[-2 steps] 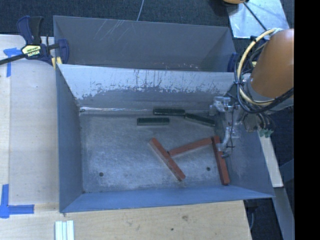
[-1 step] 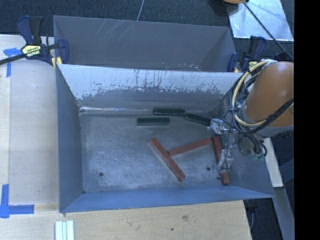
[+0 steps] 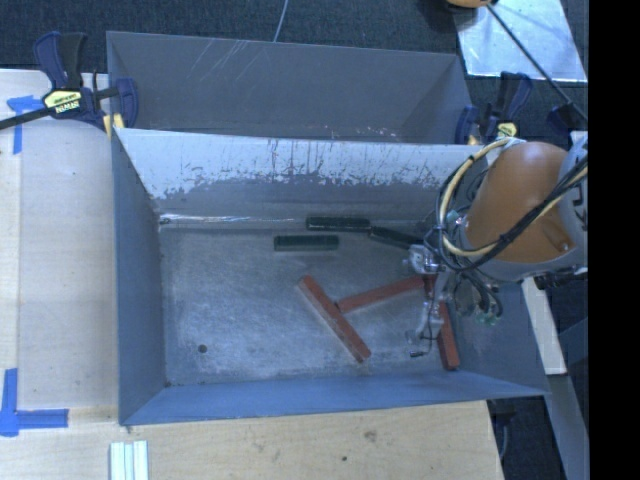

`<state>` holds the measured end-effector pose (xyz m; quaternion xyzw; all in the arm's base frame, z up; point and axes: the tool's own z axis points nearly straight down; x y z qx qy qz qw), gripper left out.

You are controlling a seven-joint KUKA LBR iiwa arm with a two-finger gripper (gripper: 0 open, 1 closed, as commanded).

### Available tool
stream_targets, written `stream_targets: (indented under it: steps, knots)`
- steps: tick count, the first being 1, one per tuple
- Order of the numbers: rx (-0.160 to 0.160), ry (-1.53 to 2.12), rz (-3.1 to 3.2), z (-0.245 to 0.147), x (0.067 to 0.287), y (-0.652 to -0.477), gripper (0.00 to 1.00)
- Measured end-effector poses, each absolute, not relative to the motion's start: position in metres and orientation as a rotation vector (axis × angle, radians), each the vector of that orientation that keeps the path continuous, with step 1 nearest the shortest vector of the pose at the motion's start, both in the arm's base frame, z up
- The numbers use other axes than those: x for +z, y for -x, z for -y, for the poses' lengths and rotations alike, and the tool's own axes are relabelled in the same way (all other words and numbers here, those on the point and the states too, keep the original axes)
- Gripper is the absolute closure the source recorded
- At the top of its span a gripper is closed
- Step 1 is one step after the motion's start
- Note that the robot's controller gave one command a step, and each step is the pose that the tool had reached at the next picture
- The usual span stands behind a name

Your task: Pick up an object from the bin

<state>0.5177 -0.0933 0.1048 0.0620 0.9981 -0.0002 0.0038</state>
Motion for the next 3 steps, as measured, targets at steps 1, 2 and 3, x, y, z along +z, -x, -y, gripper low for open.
stream_targets:
  steps: [1, 2, 3]
  knots:
    - [-0.002, -0.110, -3.138, 0.069, 0.081, -0.527, 0.00]
    - [0.000, -0.172, -3.128, 0.044, 0.071, -0.544, 1.00]
    - [0.000, -0.171, -3.128, 0.044, 0.071, -0.544, 1.00]
